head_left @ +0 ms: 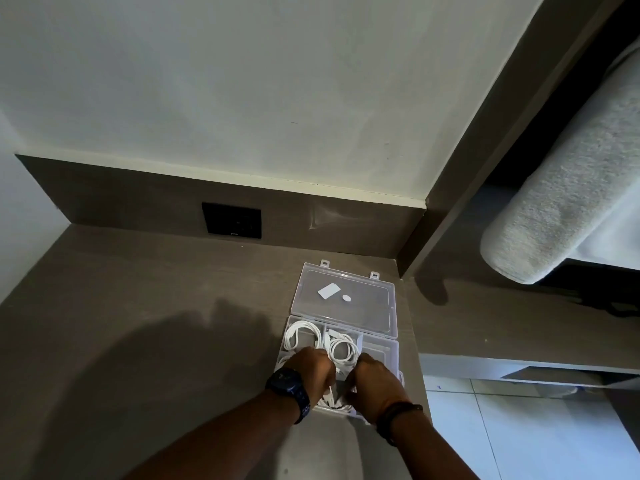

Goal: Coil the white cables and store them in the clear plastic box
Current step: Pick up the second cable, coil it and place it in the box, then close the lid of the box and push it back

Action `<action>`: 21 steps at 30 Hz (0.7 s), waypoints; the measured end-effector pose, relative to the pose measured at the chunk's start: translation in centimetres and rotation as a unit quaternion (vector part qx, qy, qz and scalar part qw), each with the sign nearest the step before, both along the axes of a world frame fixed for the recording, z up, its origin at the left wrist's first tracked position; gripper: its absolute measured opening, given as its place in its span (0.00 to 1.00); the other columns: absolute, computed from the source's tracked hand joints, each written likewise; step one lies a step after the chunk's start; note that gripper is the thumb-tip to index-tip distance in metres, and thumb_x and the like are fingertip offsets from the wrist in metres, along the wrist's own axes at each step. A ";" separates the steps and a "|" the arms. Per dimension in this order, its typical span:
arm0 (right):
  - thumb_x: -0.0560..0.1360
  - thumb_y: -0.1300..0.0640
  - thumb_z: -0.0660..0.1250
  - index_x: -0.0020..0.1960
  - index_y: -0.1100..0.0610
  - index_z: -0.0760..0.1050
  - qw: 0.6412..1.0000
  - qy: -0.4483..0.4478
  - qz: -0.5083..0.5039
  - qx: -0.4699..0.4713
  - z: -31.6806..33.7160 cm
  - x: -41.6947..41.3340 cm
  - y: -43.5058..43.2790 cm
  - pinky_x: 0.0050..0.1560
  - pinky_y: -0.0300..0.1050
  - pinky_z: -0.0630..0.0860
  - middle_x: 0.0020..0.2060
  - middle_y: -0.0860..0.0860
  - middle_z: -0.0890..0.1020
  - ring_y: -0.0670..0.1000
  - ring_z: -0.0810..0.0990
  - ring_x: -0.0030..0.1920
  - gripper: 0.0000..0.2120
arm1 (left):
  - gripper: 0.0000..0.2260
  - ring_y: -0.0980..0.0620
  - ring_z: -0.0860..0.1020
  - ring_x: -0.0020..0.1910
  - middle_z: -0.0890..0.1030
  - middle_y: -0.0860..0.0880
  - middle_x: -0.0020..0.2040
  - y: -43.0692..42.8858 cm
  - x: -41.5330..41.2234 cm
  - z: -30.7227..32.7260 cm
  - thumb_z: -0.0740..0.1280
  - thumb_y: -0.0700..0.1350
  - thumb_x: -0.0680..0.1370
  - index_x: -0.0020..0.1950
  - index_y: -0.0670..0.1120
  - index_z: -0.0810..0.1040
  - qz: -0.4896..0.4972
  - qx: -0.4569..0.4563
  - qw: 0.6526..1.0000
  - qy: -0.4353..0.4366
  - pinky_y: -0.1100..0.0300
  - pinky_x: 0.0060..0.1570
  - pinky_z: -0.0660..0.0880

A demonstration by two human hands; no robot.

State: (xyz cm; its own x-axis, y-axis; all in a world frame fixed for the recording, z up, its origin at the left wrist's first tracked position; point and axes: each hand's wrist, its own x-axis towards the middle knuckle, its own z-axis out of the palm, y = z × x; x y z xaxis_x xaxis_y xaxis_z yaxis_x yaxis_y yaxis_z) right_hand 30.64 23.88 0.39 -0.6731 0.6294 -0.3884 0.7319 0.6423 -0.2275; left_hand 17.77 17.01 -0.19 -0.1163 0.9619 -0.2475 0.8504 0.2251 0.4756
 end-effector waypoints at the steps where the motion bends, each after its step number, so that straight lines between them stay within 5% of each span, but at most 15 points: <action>1: 0.72 0.56 0.70 0.52 0.58 0.81 1.000 0.008 -0.014 -0.016 0.0 0.0 0.2 0.57 0.48 0.76 0.57 0.55 0.77 0.55 0.76 0.56 0.11 | 0.07 0.43 0.78 0.52 0.82 0.42 0.51 0.0 -0.2 0.0 0.67 0.36 0.71 0.45 0.42 0.83 0.000 0.004 1.000 -0.023 0.55 0.53 0.75; 6: 0.68 0.56 0.74 0.43 0.55 0.84 0.994 0.031 -0.057 -0.086 0.5 0.1 1.5 0.54 0.45 0.77 0.49 0.53 0.83 0.52 0.80 0.50 0.05 | 0.06 0.48 0.80 0.46 0.83 0.46 0.47 0.3 -1.1 0.1 0.75 0.39 0.66 0.41 0.45 0.83 0.008 -0.020 0.996 -0.090 0.64 0.43 0.72; 9: 0.67 0.59 0.73 0.36 0.56 0.84 0.978 0.117 -0.132 -0.109 1.0 0.0 2.8 0.46 0.41 0.79 0.38 0.52 0.86 0.47 0.82 0.39 0.02 | 0.07 0.52 0.80 0.41 0.85 0.46 0.42 0.5 -1.7 -0.3 0.77 0.43 0.62 0.38 0.46 0.83 0.007 -0.019 0.993 -0.117 0.67 0.38 0.69; 12: 0.70 0.60 0.71 0.32 0.53 0.81 0.944 0.217 -0.236 -0.076 1.3 0.0 4.4 0.35 0.32 0.76 0.31 0.49 0.83 0.45 0.79 0.31 0.08 | 0.06 0.55 0.79 0.35 0.85 0.49 0.35 1.5 -2.8 -0.2 0.77 0.47 0.63 0.35 0.47 0.83 0.087 0.059 0.979 -0.173 0.69 0.34 0.70; 16: 0.72 0.55 0.71 0.44 0.55 0.80 0.889 0.275 -0.362 -0.052 0.8 -0.2 7.3 0.46 0.45 0.75 0.41 0.54 0.83 0.55 0.81 0.44 0.04 | 0.09 0.49 0.79 0.39 0.82 0.48 0.39 3.8 -5.4 0.2 0.77 0.49 0.64 0.35 0.47 0.81 0.296 0.165 0.920 -0.195 0.55 0.42 0.78; 17: 0.72 0.54 0.71 0.50 0.57 0.79 0.882 0.267 -0.385 -0.049 0.5 -0.4 8.0 0.49 0.47 0.75 0.46 0.55 0.83 0.56 0.80 0.47 0.09 | 0.11 0.46 0.80 0.43 0.83 0.45 0.43 4.6 -6.3 0.0 0.77 0.50 0.64 0.39 0.47 0.81 0.344 0.176 0.904 -0.183 0.52 0.45 0.78; 21: 0.70 0.56 0.73 0.62 0.60 0.71 0.848 0.246 -0.457 -0.104 -0.8 -1.4 10.8 0.58 0.56 0.75 0.58 0.61 0.80 0.61 0.78 0.56 0.24 | 0.23 0.41 0.78 0.51 0.81 0.40 0.52 7.8 -9.9 -1.5 0.75 0.54 0.64 0.51 0.41 0.76 0.416 0.035 0.890 -0.185 0.49 0.53 0.76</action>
